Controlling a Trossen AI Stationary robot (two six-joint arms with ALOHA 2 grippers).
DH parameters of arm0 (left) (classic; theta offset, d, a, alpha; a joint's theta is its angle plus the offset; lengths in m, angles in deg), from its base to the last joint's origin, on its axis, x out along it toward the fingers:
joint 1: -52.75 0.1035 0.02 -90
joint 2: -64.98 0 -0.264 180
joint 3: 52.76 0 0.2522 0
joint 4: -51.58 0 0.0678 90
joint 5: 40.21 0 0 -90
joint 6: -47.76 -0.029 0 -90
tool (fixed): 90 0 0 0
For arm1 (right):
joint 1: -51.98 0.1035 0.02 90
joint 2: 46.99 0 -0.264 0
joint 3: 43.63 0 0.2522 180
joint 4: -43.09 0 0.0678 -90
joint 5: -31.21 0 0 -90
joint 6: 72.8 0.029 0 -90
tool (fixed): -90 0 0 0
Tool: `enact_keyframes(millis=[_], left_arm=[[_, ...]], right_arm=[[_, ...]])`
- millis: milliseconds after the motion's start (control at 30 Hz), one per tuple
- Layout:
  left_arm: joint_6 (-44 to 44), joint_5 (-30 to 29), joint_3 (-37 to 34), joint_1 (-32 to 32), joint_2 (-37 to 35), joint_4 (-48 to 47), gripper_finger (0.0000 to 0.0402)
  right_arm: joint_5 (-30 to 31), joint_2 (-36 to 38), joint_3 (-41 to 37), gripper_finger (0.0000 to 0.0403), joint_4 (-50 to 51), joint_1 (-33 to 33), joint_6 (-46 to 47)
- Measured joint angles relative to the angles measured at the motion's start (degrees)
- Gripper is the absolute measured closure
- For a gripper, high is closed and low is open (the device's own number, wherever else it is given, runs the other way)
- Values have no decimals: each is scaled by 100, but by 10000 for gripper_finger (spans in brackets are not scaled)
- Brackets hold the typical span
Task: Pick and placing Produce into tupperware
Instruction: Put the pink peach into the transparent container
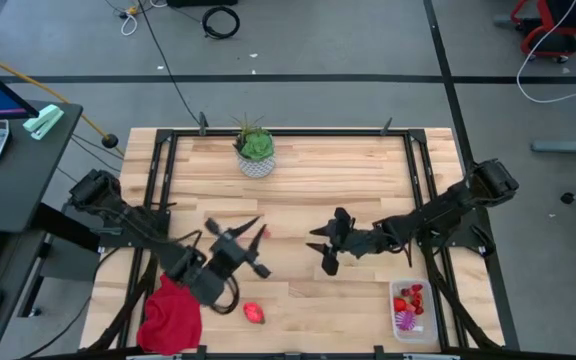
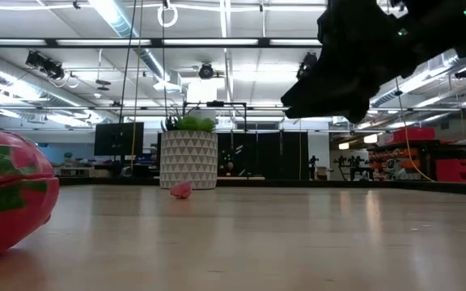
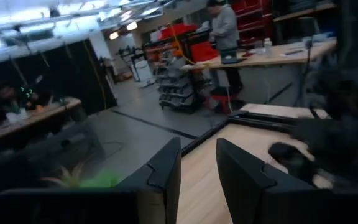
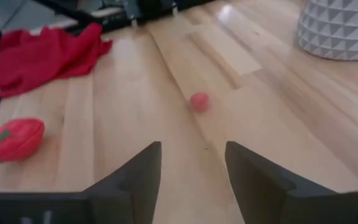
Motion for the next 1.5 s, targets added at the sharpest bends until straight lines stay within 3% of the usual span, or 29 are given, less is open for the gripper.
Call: enact_keyframes(millis=[233, 467, 767, 1100, 1500], left_arm=[[-383, -86, 0, -343, -114, 84, 294], [-414, -86, -2, -253, -187, 68, 303], [-466, -86, -2, -263, -188, 79, 329], [-422, -86, -2, -263, -188, -6, 329], [-418, -86, -2, -263, -188, -5, 331]], right_arm=[[-722, -741, 453, 217, -1119, -252, -800], [-731, -2036, 1734, 217, -1020, -567, -1977], [-1019, -3140, 3141, 217, 622, -1230, -1902], [-1664, -3602, 3262, 215, 641, -1612, -1251], [-1433, -3786, 3270, 231, 403, -1594, -1228]])
